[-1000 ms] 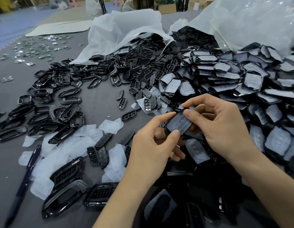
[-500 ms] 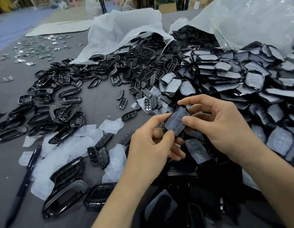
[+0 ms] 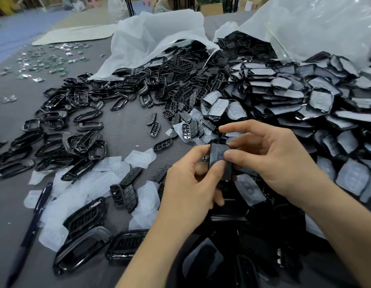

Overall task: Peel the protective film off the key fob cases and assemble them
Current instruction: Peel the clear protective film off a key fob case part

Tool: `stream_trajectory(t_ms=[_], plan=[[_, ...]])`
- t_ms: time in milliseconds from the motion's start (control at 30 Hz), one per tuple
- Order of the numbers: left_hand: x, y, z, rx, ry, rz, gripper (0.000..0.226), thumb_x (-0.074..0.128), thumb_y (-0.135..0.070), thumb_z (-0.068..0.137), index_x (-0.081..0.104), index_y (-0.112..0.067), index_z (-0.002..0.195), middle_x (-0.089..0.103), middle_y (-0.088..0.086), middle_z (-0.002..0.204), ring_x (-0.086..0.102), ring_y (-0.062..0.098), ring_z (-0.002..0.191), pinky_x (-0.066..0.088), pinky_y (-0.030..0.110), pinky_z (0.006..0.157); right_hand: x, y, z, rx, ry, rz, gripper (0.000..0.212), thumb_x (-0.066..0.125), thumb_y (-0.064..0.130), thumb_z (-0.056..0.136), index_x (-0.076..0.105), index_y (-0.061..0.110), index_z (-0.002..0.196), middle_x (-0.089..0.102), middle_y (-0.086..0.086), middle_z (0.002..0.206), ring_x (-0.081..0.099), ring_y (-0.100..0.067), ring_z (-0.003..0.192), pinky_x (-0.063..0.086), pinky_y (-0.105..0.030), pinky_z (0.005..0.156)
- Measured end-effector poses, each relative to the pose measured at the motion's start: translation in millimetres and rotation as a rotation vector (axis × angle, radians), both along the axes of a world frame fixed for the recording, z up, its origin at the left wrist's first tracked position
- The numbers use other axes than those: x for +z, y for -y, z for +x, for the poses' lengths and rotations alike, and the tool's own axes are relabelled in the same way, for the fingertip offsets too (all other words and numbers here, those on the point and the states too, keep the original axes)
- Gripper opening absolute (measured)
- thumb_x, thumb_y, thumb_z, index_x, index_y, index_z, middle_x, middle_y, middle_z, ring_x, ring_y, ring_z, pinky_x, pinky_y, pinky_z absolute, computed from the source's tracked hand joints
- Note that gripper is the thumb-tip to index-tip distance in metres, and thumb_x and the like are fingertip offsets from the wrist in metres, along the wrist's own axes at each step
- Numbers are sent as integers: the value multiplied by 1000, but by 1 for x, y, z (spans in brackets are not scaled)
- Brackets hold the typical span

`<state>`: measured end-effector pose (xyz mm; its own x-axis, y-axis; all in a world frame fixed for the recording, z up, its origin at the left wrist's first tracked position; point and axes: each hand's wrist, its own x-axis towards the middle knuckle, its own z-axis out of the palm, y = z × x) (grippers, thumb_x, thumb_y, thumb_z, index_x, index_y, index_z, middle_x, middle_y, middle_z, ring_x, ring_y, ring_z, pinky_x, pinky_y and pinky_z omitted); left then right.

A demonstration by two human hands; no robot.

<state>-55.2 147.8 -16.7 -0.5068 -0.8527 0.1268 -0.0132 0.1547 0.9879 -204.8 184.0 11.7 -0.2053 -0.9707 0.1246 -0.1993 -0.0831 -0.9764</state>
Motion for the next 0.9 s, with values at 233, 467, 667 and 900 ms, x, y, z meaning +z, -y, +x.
stream_trajectory(t_ms=[233, 467, 667, 900], plan=[[1, -4, -3, -30, -99, 41, 18, 53, -10, 95, 49, -27, 100, 65, -4, 58, 58, 20, 39, 45, 21, 40, 0, -2, 10, -46, 162, -20, 23, 66, -3, 81, 74, 19, 79, 75, -4, 77, 70, -12, 70, 56, -21, 65], [-3, -13, -7, 108, 32, -256, 22, 53, -16, 90, 45, -33, 102, 66, -3, 62, 57, 8, 40, 43, 16, 41, -2, -3, 21, -108, 291, -39, 36, 60, -6, 84, 72, 23, 67, 72, -1, 67, 66, -9, 59, 51, -18, 53], [-5, -18, -11, 217, 89, -465, 25, 53, -20, 93, 41, -36, 107, 65, -6, 69, 57, 2, 46, 44, 19, 43, 0, -6, 29, 11, 725, 140, 7, 62, 18, 62, 63, 25, 62, 62, -4, 61, 55, -15, 52, 40, -29, 45], [-4, -19, -12, 314, 78, -591, 19, 50, -26, 94, 39, -34, 107, 65, -11, 84, 59, 0, 52, 42, 13, 43, 2, -8, 32, 83, 919, 183, 8, 63, 14, 68, 68, 20, 72, 66, -4, 67, 65, -16, 53, 51, -25, 46]])
